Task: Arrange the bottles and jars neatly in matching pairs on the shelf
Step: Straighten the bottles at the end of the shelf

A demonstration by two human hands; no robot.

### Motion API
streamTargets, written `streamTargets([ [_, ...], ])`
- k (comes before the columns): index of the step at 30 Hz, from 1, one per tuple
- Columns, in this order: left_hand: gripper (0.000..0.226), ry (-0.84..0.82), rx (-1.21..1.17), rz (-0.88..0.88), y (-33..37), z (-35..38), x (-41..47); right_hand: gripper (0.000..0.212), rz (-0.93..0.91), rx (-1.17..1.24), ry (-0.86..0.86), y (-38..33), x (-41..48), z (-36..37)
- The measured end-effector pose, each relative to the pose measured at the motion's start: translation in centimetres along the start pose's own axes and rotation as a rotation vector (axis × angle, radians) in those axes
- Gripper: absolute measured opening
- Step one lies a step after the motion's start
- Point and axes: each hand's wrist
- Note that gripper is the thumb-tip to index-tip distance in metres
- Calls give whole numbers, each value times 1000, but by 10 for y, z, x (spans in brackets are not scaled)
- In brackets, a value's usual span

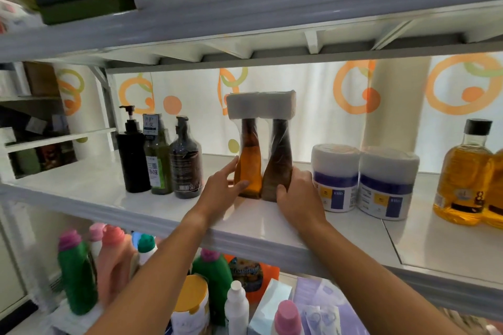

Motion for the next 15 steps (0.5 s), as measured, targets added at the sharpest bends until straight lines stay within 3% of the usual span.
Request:
streamTargets([
  [13, 64, 39, 1, -54, 10, 2, -5, 44, 8, -49, 40, -1, 0, 2],
  [15, 55, 165, 140, 39, 11, 1, -6, 51, 49, 6, 51, -4, 0, 0],
])
Point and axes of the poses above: each hand's wrist, its own x-axis towards the middle knuckle, its own z-axis out of the palm, y = z × x
